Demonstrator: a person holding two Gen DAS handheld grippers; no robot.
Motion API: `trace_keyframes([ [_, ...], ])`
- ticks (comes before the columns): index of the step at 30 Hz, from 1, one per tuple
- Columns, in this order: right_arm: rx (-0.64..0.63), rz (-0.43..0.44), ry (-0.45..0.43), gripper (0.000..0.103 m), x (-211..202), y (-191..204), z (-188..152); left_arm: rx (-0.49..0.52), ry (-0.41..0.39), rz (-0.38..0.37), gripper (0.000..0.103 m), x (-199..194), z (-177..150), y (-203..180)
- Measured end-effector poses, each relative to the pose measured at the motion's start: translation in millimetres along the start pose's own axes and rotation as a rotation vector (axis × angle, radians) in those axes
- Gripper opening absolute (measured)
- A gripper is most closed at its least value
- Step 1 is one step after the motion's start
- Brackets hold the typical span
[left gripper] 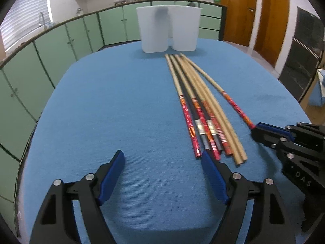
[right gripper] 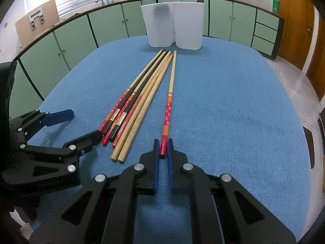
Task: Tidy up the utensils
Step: 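Grasp a red-patterned chopstick with the right tool while the left tool grasps another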
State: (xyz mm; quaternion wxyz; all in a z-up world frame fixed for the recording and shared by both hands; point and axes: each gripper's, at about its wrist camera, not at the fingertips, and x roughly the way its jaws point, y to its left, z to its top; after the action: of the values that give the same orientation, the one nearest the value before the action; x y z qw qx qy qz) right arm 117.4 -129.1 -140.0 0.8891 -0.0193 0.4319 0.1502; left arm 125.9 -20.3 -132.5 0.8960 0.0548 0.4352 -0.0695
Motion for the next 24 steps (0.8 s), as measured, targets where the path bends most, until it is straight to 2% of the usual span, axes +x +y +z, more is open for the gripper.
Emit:
trace_keyframes([
  [2,0.000,0.000,0.000,0.007,0,0,0,-0.019,-0.001,0.024,0.078,-1,0,7],
  [14,0.004,0.012,0.004,0.008,1,-1,-1,-0.040,0.002,0.015,0.076,4,4,12],
  [16,0.009,0.018,0.004,0.008,2,-2,-1,-0.037,-0.004,0.008,0.068,3,4,10],
  [21,-0.001,0.007,0.001,0.007,2,-2,-1,-0.008,-0.020,-0.022,0.034,0,4,0],
  [22,-0.005,0.003,0.000,0.007,2,-1,-2,0.002,-0.021,-0.020,0.031,0,4,-3],
  [24,-0.007,0.000,-0.001,0.007,2,-1,-2,0.013,-0.024,-0.030,0.014,0,4,-7],
])
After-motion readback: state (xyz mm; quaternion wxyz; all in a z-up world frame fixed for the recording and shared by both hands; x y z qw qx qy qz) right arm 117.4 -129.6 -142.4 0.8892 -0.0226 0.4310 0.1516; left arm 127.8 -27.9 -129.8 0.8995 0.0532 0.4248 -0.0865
